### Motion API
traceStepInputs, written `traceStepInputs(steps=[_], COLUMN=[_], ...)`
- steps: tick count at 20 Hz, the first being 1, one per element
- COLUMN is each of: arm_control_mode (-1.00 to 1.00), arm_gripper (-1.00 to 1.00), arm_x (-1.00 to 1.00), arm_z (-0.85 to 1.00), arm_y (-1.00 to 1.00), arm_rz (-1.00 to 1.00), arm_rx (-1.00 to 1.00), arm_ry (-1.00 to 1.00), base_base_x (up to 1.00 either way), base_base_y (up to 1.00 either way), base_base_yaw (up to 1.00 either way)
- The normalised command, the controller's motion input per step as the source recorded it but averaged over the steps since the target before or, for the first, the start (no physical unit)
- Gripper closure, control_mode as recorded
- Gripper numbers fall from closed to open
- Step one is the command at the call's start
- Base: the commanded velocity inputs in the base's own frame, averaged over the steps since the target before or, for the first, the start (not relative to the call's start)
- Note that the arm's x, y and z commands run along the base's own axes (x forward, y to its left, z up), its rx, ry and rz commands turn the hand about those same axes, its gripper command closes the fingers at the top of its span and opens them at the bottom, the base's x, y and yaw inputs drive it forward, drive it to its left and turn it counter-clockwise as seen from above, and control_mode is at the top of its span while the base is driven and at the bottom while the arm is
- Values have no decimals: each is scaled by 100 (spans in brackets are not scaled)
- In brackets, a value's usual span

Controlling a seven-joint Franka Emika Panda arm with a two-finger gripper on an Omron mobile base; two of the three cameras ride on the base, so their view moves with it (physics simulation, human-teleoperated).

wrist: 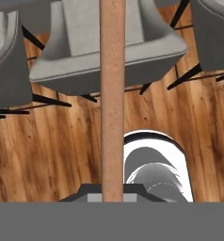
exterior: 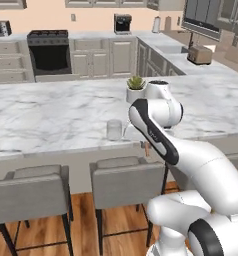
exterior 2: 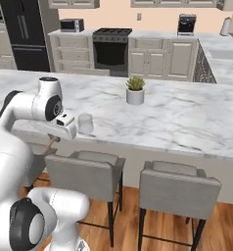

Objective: Take a straw from the drawer in front and place it inside the glass cup on the dining counter.

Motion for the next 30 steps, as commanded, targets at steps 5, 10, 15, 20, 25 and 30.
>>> traceStepInputs(steps=[5, 10, 15, 20, 25, 30], arm_control_mode=[100, 100, 100, -100, -100, -100], arm_gripper=[100, 100, 100, 100, 100, 100], arm_x=[0, 0, 0, 16, 41, 44], arm_z=[0, 0, 0, 1, 33, -5], arm_y=[0, 0, 0, -15, -34, -21], arm_rz=[0, 0, 0, 12, 46, 70], arm_rx=[0, 0, 0, 1, 9, 19], arm_ry=[0, 0, 0, -1, -20, -24], base_base_x=[51, 53, 8, 13, 0, 0], base_base_y=[-26, -41, -37, -7, 0, 0], base_base_yaw=[0, 4, 10, 4, 0, 0])
